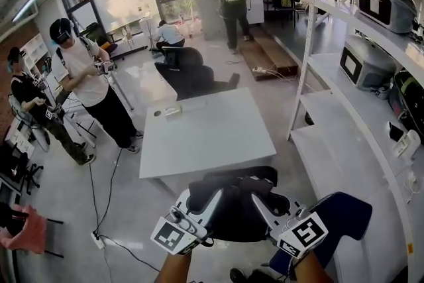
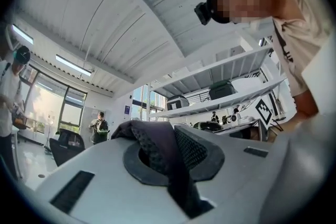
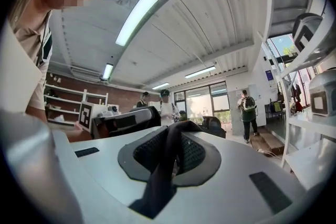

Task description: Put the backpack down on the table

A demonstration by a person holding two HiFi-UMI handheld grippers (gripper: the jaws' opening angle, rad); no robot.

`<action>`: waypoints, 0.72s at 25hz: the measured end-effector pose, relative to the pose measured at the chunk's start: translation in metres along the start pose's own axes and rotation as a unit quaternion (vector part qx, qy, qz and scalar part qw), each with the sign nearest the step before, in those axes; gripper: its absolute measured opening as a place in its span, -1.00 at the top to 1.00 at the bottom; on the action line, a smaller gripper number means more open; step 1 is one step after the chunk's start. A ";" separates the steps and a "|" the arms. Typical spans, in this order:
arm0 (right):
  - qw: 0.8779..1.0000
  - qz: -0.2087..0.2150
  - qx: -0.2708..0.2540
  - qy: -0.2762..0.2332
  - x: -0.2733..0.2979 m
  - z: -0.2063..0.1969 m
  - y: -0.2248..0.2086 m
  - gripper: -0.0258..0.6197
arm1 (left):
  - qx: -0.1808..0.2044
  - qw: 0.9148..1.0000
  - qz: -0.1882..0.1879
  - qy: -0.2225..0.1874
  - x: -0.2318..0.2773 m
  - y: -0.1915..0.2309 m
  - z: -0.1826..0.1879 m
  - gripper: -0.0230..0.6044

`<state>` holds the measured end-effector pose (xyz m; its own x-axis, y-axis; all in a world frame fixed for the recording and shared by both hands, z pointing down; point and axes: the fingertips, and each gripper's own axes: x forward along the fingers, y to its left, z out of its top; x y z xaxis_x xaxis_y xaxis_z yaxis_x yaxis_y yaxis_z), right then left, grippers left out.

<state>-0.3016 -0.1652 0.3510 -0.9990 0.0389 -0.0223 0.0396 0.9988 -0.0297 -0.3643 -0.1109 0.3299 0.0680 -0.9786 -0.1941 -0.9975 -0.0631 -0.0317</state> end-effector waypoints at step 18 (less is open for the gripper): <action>0.999 0.029 -0.029 -0.032 0.316 0.087 -0.172 0.73 | 0.030 0.996 0.072 -0.048 0.136 0.337 0.050 0.80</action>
<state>-0.6222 -0.3275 0.2625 -0.9915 0.0968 -0.0871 0.0944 0.9950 0.0309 -0.6899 -0.2556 0.2436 -0.0713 -0.9535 -0.2928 -0.9943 0.0911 -0.0546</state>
